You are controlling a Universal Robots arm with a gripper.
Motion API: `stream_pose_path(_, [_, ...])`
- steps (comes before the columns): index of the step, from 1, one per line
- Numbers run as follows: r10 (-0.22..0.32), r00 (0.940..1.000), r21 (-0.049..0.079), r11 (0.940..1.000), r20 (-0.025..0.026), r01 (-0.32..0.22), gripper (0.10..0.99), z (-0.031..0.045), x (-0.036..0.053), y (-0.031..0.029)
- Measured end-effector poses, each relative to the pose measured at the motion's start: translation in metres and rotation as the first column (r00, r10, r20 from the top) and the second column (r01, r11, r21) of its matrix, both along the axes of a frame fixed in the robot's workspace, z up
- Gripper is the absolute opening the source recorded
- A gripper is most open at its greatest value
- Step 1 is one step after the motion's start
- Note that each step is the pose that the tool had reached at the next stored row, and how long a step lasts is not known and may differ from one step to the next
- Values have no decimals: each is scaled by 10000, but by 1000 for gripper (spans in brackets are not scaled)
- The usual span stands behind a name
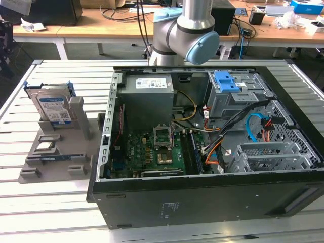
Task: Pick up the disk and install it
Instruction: 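Pick up the disk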
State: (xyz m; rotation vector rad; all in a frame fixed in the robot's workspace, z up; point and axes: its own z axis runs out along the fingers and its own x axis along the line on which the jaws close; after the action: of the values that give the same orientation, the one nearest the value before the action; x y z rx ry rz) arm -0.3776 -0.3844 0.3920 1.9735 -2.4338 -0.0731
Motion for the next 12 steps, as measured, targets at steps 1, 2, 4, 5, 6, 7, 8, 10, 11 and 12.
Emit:
stream_pose_path(1, [102,9999,0,9999,0,-102,106,0,0,0])
stream_pose_path(2, [231,9997,0,9997,0,-231,106,0,0,0])
stream_pose_path(4, [441,9990,0,9990,0,-441,106,0,0,0])
stream_pose_path(5, [553,9985,-1,9985,0,-553,106,0,0,0])
stream_pose_path(6, [689,9976,-1,9976,0,-689,106,0,0,0])
stream_pose_path(7, [789,9969,-1,9969,0,-789,106,0,0,0])
stream_pose_path(8, [963,9954,0,9954,0,-963,106,0,0,0])
stream_pose_path(10, [1266,9920,-1,9920,0,-1266,106,0,0,0])
stream_pose_path(11, [1366,9906,-1,9906,0,-1366,106,0,0,0])
stream_pose_path(12, [1596,9872,-1,9872,0,-1596,106,0,0,0])
